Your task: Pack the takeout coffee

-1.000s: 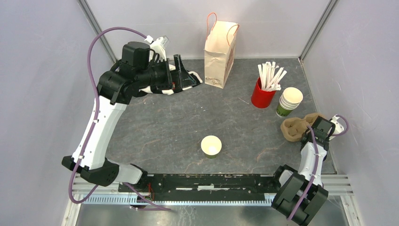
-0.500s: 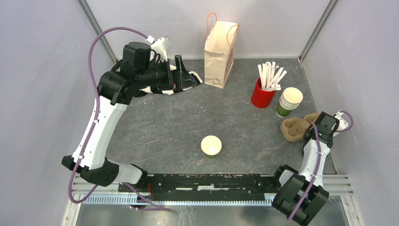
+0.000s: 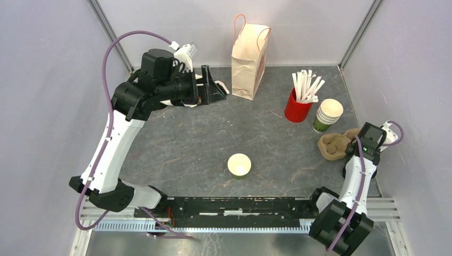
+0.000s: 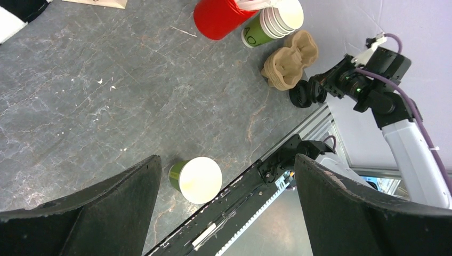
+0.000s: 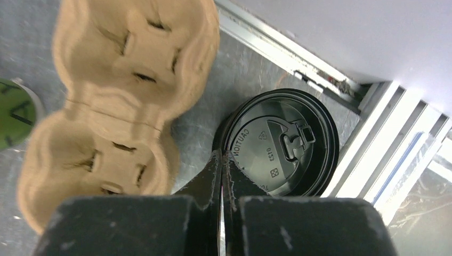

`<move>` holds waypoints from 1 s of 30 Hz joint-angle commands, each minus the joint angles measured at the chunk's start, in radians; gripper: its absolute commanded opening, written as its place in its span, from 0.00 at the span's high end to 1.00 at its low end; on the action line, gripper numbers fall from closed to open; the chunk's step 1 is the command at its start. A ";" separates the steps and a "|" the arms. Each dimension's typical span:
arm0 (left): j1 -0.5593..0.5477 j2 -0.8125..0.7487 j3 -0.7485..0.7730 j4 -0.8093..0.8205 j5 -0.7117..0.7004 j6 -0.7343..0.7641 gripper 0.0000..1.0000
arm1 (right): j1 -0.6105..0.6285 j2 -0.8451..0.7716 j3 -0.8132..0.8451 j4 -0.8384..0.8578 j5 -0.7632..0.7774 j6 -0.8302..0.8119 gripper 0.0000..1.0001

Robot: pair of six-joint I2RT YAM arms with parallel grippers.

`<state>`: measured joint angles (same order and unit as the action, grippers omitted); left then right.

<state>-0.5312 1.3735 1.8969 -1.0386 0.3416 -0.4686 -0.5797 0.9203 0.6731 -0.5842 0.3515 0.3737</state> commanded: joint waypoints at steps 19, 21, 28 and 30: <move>-0.015 -0.033 -0.003 0.038 0.003 0.041 0.00 | 0.001 -0.019 -0.136 0.107 -0.058 -0.062 0.72; -0.015 -0.031 -0.004 0.039 0.005 0.041 0.00 | 0.001 -0.019 -0.146 0.110 -0.061 -0.061 0.71; -0.015 -0.024 -0.003 0.041 0.011 0.037 0.00 | 0.001 -0.013 -0.170 0.124 -0.074 -0.061 0.70; -0.015 -0.022 -0.002 0.040 0.012 0.036 0.00 | 0.001 -0.014 -0.170 0.127 -0.070 -0.062 0.70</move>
<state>-0.5411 1.3609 1.8912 -1.0382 0.3420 -0.4671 -0.5797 0.9100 0.5064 -0.5014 0.2840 0.3164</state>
